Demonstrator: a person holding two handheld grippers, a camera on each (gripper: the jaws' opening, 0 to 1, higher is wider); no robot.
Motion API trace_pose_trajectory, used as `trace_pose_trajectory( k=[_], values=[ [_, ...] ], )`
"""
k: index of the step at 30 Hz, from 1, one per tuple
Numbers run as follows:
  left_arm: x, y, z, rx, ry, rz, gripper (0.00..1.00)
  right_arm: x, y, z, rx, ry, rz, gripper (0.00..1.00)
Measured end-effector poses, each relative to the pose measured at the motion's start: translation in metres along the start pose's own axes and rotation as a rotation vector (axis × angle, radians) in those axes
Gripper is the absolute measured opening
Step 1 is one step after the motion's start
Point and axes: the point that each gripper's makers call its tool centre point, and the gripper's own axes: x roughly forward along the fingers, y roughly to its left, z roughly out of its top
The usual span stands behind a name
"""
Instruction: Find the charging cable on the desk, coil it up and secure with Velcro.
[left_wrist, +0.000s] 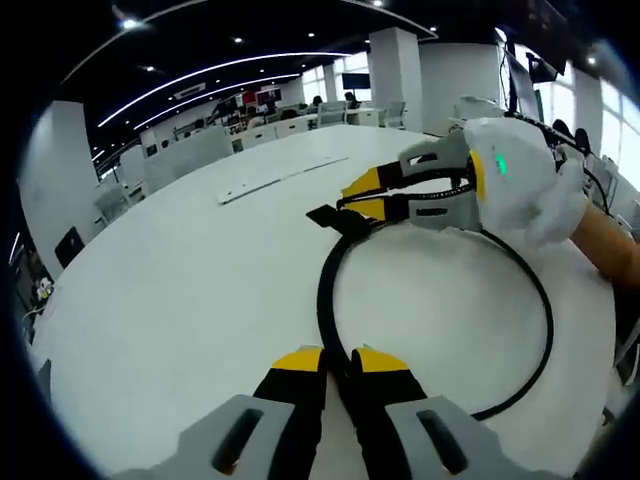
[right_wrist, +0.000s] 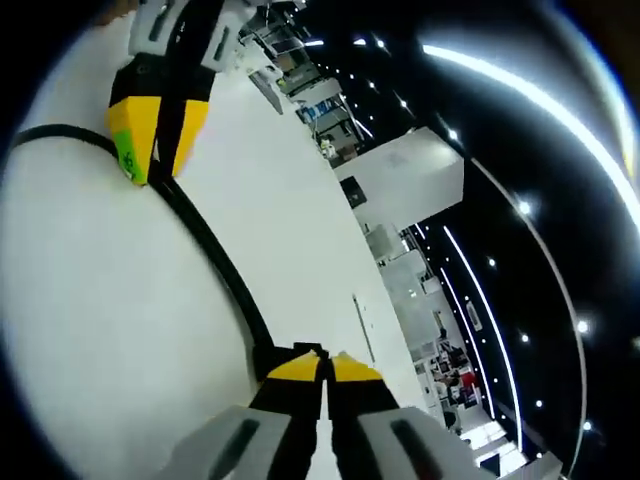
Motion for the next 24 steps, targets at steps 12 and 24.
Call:
trace_pose_trajectory(
  k=[12, 24],
  values=[
    [0.004, 0.004, 0.003, -0.032, -0.021, -0.028, 0.12, 0.015, -0.004, -0.009, -0.012, 0.022, 0.012, 0.03],
    [0.006, 0.009, 0.005, -0.053, -0.036, -0.043, 0.12, 0.028, -0.007, -0.012, 0.028, 0.029, 0.06, 0.03]
  ],
)
